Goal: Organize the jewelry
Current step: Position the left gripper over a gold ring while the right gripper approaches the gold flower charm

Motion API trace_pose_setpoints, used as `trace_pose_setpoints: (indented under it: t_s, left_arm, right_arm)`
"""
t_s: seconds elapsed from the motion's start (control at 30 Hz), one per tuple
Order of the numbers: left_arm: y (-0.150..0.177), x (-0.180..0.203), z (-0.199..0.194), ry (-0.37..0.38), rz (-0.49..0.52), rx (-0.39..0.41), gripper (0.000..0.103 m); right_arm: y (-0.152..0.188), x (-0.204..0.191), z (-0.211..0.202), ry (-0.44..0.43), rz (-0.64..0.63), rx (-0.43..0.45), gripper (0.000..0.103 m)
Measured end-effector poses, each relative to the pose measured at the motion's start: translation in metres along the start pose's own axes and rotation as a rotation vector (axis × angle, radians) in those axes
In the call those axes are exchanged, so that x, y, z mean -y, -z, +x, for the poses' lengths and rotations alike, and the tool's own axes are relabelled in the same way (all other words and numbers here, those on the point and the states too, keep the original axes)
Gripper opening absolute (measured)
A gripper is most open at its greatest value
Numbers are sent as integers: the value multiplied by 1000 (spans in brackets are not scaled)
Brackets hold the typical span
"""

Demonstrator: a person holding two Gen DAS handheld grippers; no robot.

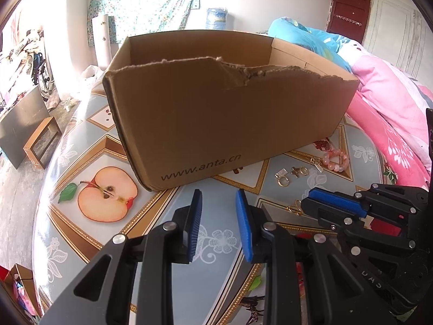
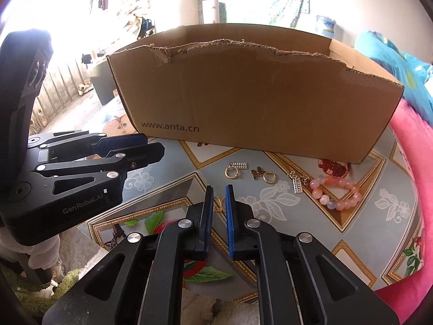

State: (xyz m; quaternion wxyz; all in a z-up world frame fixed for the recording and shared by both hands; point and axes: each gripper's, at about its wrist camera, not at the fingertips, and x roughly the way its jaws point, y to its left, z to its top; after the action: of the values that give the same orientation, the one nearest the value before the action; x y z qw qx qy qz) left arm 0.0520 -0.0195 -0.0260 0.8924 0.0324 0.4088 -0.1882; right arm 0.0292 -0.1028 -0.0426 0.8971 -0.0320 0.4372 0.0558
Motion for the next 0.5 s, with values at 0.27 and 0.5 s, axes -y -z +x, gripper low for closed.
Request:
trace_pose_setpoints:
  t_s: [0.27, 0.5]
  left_arm:
    - [3, 5, 1, -18, 14, -4, 25]
    - [4, 3, -3, -27, 4, 4, 25]
  right_arm:
    - [10, 6, -5, -3, 7, -7, 23]
    - [15, 6, 6, 30, -31, -23, 23]
